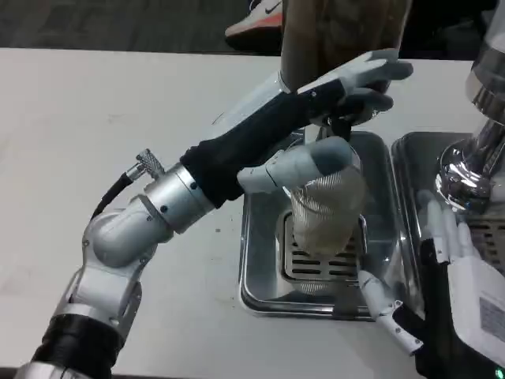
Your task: Grasp the cup under the faucet to collect the drink, then remove the cup.
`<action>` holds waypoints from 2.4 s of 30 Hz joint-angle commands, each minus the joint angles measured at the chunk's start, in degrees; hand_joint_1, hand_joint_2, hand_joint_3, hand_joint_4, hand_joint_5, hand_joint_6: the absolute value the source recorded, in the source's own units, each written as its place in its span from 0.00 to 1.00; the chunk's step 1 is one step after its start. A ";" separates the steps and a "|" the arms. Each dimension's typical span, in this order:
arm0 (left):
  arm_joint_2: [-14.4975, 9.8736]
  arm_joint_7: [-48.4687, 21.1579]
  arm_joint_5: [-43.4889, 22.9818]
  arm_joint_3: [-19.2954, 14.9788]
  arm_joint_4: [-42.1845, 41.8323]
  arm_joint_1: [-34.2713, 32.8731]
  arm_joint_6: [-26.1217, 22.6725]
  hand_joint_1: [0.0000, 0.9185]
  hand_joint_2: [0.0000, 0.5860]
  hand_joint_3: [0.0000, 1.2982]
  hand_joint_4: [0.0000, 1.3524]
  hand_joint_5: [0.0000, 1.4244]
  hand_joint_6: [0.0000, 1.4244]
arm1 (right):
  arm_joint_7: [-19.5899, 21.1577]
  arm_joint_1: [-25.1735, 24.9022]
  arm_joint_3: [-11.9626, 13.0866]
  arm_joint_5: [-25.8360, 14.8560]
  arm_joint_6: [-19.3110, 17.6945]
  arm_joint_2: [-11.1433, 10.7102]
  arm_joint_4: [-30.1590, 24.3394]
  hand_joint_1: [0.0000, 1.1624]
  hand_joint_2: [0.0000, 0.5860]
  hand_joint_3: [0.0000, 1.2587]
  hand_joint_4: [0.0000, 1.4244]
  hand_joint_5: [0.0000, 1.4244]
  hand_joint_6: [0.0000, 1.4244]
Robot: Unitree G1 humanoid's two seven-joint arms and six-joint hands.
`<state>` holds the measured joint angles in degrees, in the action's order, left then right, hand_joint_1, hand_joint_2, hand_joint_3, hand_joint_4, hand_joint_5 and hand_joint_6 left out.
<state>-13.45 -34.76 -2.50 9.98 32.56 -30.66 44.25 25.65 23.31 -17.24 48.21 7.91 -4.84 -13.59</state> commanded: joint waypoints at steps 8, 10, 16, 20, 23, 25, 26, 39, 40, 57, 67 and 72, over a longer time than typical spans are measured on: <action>-1.86 0.95 4.70 1.59 -3.48 1.83 3.54 0.00 0.16 0.14 0.03 0.16 0.12 | -0.78 -0.61 0.66 -0.90 -0.15 -0.46 -0.13 0.24 0.61 0.00 0.00 0.00 0.04; -2.25 1.42 5.78 1.92 -3.87 2.21 4.27 0.00 0.16 0.14 0.03 0.16 0.12 | -0.85 -0.65 0.68 -0.89 -0.16 -0.43 -0.09 0.24 0.61 0.00 0.00 0.00 0.04; -2.71 2.92 7.10 2.52 -4.45 2.67 4.78 0.00 0.17 0.14 0.03 0.16 0.13 | -1.93 -1.07 1.31 -3.56 -1.73 -0.90 0.32 0.24 0.61 0.00 0.00 0.00 0.04; -2.89 3.72 7.20 2.81 -4.46 2.57 4.57 0.00 0.17 0.14 0.03 0.16 0.13 | -4.63 -2.69 2.56 -9.44 -5.12 -1.72 1.48 0.25 0.61 0.00 0.00 0.00 0.04; -2.96 4.30 7.27 3.02 -4.34 2.56 4.54 0.00 0.17 0.14 0.03 0.16 0.13 | -7.44 -4.70 3.84 -14.92 -8.06 -2.28 3.34 0.36 0.49 0.00 0.00 0.00 0.01; -3.07 4.60 7.31 3.09 -4.33 2.58 4.47 0.00 0.17 0.14 0.03 0.16 0.13 | -9.67 -6.43 4.56 -18.30 -9.93 -2.95 5.16 0.40 0.45 0.00 0.00 0.00 0.00; -3.14 4.67 7.34 3.12 -4.25 2.55 4.43 0.00 0.17 0.15 0.03 0.16 0.13 | -10.56 -7.16 4.78 -19.49 -10.63 -3.25 5.91 0.41 0.45 0.00 0.00 0.00 0.00; -3.34 5.15 6.78 3.03 -4.51 2.36 4.11 0.00 0.18 0.15 0.03 0.16 0.13 | -16.35 -13.24 5.90 -24.65 -11.44 -3.53 10.84 0.50 0.40 0.00 0.00 0.00 0.00; -3.35 5.14 6.75 3.03 -4.53 2.34 4.08 0.00 0.18 0.16 0.04 0.16 0.13 | -16.57 -13.53 5.91 -24.84 -11.51 -3.48 11.00 0.50 0.40 0.00 0.00 0.00 0.00; -3.12 5.47 6.81 3.12 -4.75 2.31 3.85 0.00 0.18 0.16 0.04 0.17 0.14 | -16.94 -17.68 6.11 -29.29 -14.41 -1.50 16.85 0.53 0.38 0.00 0.00 0.00 0.00; -3.08 6.00 6.77 2.90 -4.71 2.58 3.82 0.00 0.18 0.16 0.04 0.17 0.14 | -17.43 -18.37 6.02 -30.60 -15.65 -1.07 18.72 0.54 0.38 0.00 0.00 0.00 0.00; -3.31 6.36 6.83 2.67 -4.81 2.64 3.53 0.00 0.19 0.16 0.04 0.17 0.14 | -17.34 -18.41 6.25 -30.66 -14.97 -0.62 17.62 0.54 0.38 0.00 0.00 0.00 0.00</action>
<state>-16.38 -28.23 3.03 12.36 28.72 -28.54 47.45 8.69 5.58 -11.54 18.18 -6.38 -5.79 4.58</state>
